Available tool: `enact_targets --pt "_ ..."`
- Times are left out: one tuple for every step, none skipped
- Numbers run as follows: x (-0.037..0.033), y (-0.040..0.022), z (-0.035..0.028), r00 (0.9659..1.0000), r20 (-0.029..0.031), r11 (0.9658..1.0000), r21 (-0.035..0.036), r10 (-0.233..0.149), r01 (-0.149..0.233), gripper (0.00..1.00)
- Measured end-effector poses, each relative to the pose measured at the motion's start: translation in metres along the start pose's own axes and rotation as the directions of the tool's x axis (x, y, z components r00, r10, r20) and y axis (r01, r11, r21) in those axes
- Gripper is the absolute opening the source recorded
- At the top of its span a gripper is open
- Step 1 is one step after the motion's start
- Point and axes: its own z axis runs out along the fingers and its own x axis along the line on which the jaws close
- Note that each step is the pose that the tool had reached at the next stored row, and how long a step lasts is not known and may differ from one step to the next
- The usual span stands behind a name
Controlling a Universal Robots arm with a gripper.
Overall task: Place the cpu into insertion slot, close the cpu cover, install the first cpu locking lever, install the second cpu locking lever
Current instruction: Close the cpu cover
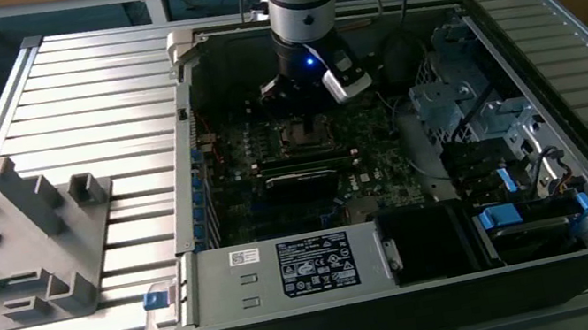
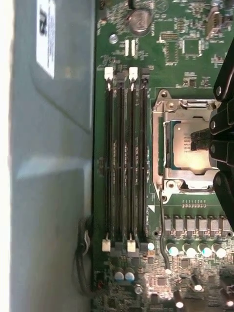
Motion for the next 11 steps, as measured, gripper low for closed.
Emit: enact_targets --pt "0.0000 0.0000 0.0000 1.0000 -0.0001 1.0000 -0.0001 -0.006 0.006 0.11" --pt "0.0000 0.0000 0.0000 1.0000 -0.0001 1.0000 -0.0001 -0.007 0.007 0.11" --pt "0.0002 0.0000 0.0001 1.0000 0.0000 1.0000 -0.0001 -0.007 0.007 0.11" --pt "0.0007 0.0000 0.0002 1.0000 0.0001 1.0000 -0.0002 -0.006 0.006 0.11" --pt "0.0017 0.0000 0.0003 1.0000 0.0001 1.0000 -0.0002 -0.005 0.005 0.11" --pt "0.0030 0.0001 0.0003 1.0000 0.0001 1.0000 -0.0001 -0.001 0.001 0.11" --pt "0.0040 0.0001 0.0003 1.0000 0.0000 1.0000 0.0002 0.002 -0.002 0.11" --pt "0.0050 0.0001 0.0005 1.0000 0.0001 1.0000 0.0002 0.005 -0.005 0.11" --pt "0.0057 0.0001 0.0005 1.0000 0.0000 1.0000 0.0003 0.007 -0.007 0.11" --pt "0.0057 0.0001 0.0004 1.0000 0.0000 1.0000 0.0005 0.008 -0.008 0.11" --pt "0.0057 0.0001 0.0004 1.0000 0.0000 1.0000 0.0006 0.008 -0.008 0.11"
